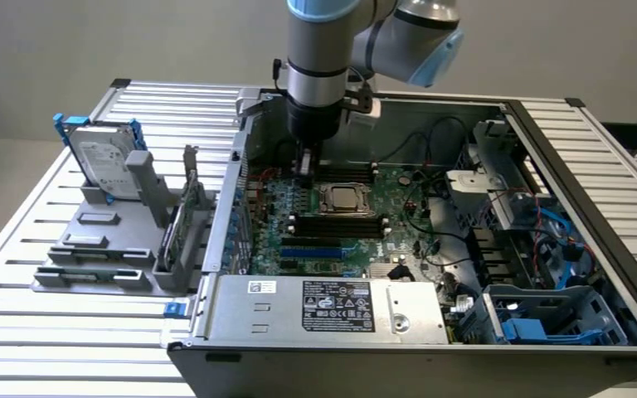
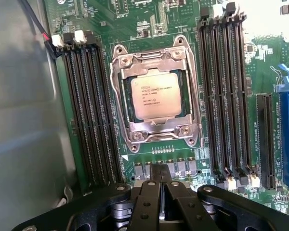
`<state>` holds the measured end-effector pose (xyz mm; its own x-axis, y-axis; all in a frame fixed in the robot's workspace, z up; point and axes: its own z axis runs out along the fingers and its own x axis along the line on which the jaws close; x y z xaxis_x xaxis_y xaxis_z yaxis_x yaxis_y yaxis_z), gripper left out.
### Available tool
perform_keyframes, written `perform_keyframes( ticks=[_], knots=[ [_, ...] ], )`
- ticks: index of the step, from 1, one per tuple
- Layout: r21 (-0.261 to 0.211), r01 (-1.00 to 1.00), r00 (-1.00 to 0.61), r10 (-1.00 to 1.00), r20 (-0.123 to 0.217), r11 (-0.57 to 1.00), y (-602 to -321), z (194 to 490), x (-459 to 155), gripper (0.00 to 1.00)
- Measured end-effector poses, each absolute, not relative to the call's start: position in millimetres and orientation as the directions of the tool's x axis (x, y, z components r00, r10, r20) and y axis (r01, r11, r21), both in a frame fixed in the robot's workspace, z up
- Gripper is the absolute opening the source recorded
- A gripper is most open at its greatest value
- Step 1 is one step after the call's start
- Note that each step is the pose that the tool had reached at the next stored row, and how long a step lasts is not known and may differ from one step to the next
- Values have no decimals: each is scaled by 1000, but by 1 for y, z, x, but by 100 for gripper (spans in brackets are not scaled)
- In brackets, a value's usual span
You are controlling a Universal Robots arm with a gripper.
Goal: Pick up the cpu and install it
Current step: 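Install the first cpu locking lever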
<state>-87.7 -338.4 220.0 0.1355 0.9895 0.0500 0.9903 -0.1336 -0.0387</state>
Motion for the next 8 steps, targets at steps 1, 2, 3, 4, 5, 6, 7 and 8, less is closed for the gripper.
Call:
perform_keyframes(
  ticks=[1, 2, 3, 4, 5, 6, 7, 8],
  knots=[
    [-34, 992, 125, 991, 47, -124, -338, 220, -88, 11],
    [-29, 993, 116, 992, 44, -115, -338, 220, -88, 11],
    [-25, 994, 106, 994, 41, -105, -338, 220, -88, 11],
    [-21, 995, 96, 995, 37, -95, -338, 220, -88, 11],
    [-16, 996, 86, 996, 33, -86, -338, 220, -88, 11],
    [-12, 997, 76, 997, 29, -76, -338, 220, -88, 11],
    [-8, 998, 68, 997, 25, -68, -338, 220, -88, 11],
    [-4, 998, 63, 998, 19, -63, -337, 220, -88, 11]
  ],
)
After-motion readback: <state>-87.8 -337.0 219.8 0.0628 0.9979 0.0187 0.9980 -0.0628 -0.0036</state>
